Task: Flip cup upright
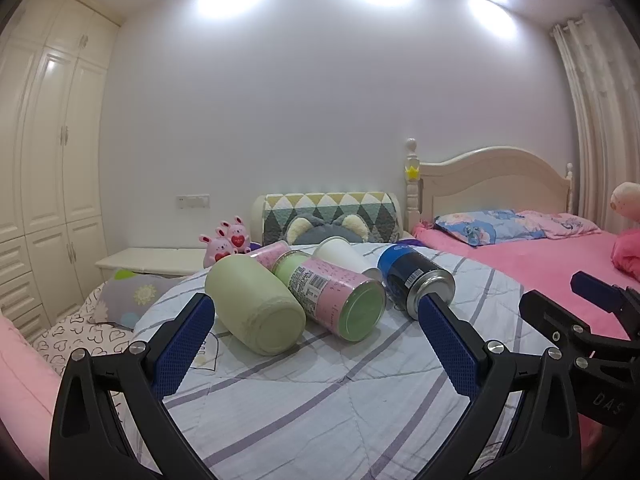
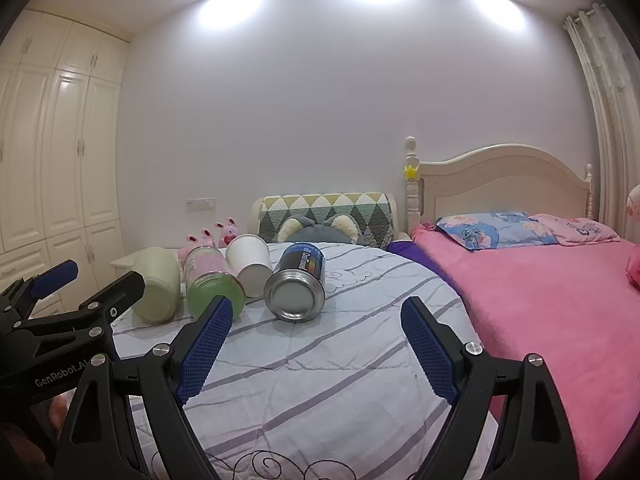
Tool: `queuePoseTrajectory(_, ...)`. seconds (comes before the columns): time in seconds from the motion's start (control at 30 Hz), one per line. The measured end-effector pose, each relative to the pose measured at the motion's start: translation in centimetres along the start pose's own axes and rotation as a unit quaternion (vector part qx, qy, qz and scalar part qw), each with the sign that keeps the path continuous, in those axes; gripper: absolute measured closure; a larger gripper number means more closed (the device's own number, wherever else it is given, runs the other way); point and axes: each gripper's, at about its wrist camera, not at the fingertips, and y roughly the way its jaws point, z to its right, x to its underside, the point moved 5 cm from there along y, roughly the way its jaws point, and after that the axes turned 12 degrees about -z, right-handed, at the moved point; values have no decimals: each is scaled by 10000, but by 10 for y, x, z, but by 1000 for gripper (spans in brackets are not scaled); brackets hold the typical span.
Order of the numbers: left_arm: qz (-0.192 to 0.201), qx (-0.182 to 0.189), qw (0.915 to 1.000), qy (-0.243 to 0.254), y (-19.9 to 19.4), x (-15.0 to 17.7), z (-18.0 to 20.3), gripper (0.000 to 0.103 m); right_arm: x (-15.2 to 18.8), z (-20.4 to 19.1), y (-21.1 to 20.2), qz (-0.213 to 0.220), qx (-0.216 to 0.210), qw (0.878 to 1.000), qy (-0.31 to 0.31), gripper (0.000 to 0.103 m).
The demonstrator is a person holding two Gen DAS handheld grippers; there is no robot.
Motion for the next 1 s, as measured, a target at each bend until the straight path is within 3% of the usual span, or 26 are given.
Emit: queuePoseTrajectory(1.0,30,55,10000,14,-4,2,2,0,3,0,-3,-114,-73,9999,58,15)
